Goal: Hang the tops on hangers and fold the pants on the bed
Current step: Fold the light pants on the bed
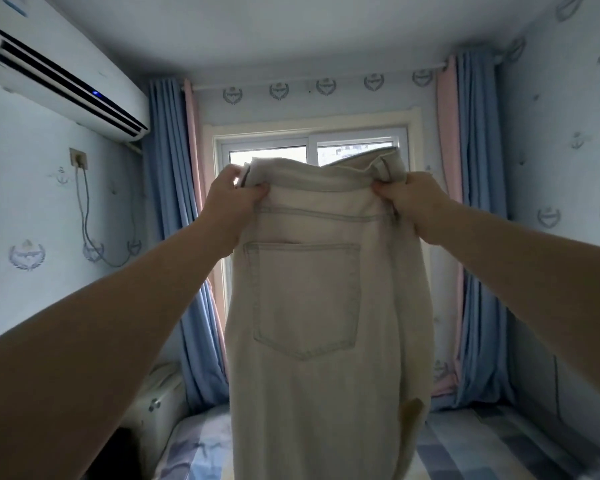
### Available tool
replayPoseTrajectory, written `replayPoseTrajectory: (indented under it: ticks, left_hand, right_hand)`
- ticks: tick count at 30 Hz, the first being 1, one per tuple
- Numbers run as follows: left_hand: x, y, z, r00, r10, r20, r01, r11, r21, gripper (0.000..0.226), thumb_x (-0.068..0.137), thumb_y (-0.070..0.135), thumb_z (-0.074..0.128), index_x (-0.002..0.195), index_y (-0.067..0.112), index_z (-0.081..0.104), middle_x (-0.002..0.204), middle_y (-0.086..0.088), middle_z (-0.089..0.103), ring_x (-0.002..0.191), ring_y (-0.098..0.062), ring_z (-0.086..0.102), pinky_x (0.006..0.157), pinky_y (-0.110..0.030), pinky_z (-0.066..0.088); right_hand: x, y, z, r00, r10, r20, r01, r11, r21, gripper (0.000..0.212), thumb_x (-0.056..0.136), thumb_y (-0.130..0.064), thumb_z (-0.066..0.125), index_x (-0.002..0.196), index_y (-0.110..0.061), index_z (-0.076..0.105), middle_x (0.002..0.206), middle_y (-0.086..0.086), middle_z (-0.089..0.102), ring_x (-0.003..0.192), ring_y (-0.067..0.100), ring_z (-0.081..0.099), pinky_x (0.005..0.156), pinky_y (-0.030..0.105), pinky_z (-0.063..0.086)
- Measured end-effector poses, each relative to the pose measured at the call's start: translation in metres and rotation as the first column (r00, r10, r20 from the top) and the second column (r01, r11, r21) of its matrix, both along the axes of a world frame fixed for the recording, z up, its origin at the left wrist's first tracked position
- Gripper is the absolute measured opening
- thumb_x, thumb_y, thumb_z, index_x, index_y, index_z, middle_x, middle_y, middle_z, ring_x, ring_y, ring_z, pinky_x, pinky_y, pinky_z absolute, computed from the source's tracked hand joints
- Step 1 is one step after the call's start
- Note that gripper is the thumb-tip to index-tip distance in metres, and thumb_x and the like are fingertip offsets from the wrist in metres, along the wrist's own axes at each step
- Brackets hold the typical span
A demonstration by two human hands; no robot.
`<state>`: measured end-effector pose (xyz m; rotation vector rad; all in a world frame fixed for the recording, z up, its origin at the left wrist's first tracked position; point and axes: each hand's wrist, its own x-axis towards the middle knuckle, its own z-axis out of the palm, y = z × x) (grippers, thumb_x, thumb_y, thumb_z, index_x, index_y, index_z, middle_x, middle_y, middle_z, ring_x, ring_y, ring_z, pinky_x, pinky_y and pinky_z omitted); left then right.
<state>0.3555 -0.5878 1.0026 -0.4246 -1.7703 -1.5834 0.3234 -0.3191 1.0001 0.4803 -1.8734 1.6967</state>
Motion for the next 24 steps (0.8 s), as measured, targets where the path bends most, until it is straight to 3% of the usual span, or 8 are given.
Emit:
replayPoseTrajectory:
  ticks: [3, 6, 9, 13, 17, 20, 22, 24]
  left_hand:
    - [0.022, -0.002, 0.000, 1.000, -0.009, -0.004, 0.009, 1.000, 0.000, 0.014, 0.092, 0.017, 0.070, 0.094, 0.022, 0.056, 0.109, -0.013, 0.063, 0.098, -0.031, 0.063, 0.088, -0.054, 0.057]
    - [0.035, -0.011, -0.005, 1.000, -0.004, 0.007, 0.004, 1.000, 0.002, 0.015, 0.092, 0.020, 0.070, 0.096, 0.020, 0.056, 0.102, -0.010, 0.063, 0.088, -0.027, 0.063, 0.074, -0.041, 0.060]
    - [0.039, -0.027, -0.017, 0.999, 0.001, 0.043, -0.001, 1.000, 0.017, 0.016, 0.092, 0.021, 0.071, 0.096, 0.020, 0.056, 0.101, -0.010, 0.063, 0.086, -0.026, 0.064, 0.071, -0.041, 0.060]
    - [0.034, -0.055, -0.038, 0.996, 0.016, 0.086, -0.020, 0.999, 0.043, 0.018, 0.090, 0.022, 0.074, 0.095, 0.019, 0.057, 0.098, -0.009, 0.065, 0.082, -0.024, 0.066, 0.060, -0.033, 0.061]
    - [0.015, -0.093, -0.073, 0.990, 0.044, 0.134, -0.053, 0.996, 0.067, 0.020, 0.089, 0.024, 0.076, 0.097, 0.017, 0.060, 0.099, -0.008, 0.067, 0.082, -0.023, 0.067, 0.056, -0.028, 0.058]
    - [-0.011, -0.126, -0.115, 0.979, 0.045, 0.198, -0.067, 0.992, 0.106, 0.019, 0.089, 0.022, 0.077, 0.096, 0.018, 0.060, 0.100, -0.009, 0.068, 0.084, -0.025, 0.068, 0.061, -0.035, 0.061]
    - [-0.034, -0.150, -0.152, 0.969, 0.040, 0.245, -0.072, 0.990, 0.124, 0.022, 0.088, 0.019, 0.077, 0.100, 0.012, 0.060, 0.099, -0.010, 0.067, 0.085, -0.026, 0.066, 0.074, -0.046, 0.060]
    - [-0.059, -0.174, -0.195, 0.954, 0.022, 0.299, -0.066, 0.988, 0.138, 0.034, 0.082, 0.022, 0.080, 0.104, 0.009, 0.058, 0.097, -0.010, 0.065, 0.085, -0.025, 0.064, 0.078, -0.047, 0.058]
  right_hand:
    - [0.024, -0.002, 0.002, 1.000, -0.014, 0.019, 0.014, 1.000, 0.004, 0.016, 0.091, -0.024, 0.072, 0.103, -0.013, 0.070, 0.107, 0.009, 0.072, 0.098, 0.023, 0.068, 0.091, 0.040, 0.056]
    - [0.034, -0.010, -0.001, 0.999, -0.020, 0.035, 0.019, 1.000, 0.020, 0.014, 0.091, -0.027, 0.072, 0.099, -0.015, 0.070, 0.109, 0.011, 0.071, 0.102, 0.027, 0.067, 0.095, 0.043, 0.055]
    - [0.033, -0.025, -0.007, 0.999, -0.010, 0.051, 0.008, 1.000, 0.030, 0.014, 0.091, -0.027, 0.072, 0.096, -0.014, 0.070, 0.105, 0.010, 0.072, 0.101, 0.029, 0.068, 0.096, 0.045, 0.055]
    - [0.014, -0.053, -0.024, 0.997, 0.015, 0.077, -0.018, 0.999, 0.035, 0.013, 0.091, -0.027, 0.072, 0.090, -0.015, 0.072, 0.102, 0.014, 0.073, 0.099, 0.030, 0.069, 0.091, 0.043, 0.055]
    - [-0.020, -0.091, -0.059, 0.989, 0.052, 0.136, -0.059, 0.997, 0.047, 0.025, 0.090, -0.026, 0.072, 0.099, -0.002, 0.072, 0.108, 0.025, 0.070, 0.091, 0.031, 0.067, 0.081, 0.041, 0.054]
    - [-0.052, -0.126, -0.100, 0.977, 0.079, 0.199, -0.090, 0.995, 0.046, 0.024, 0.089, -0.023, 0.074, 0.098, -0.001, 0.072, 0.101, 0.024, 0.072, 0.082, 0.026, 0.064, 0.073, 0.036, 0.051]
    - [-0.077, -0.151, -0.135, 0.961, 0.098, 0.259, -0.114, 0.992, 0.049, 0.017, 0.089, -0.022, 0.075, 0.092, -0.006, 0.073, 0.084, 0.014, 0.072, 0.069, 0.020, 0.064, 0.063, 0.028, 0.051]
    - [-0.106, -0.177, -0.177, 0.938, 0.112, 0.327, -0.136, 0.989, 0.051, 0.012, 0.088, -0.020, 0.075, 0.087, -0.009, 0.073, 0.072, 0.006, 0.068, 0.059, 0.015, 0.061, 0.054, 0.023, 0.049]
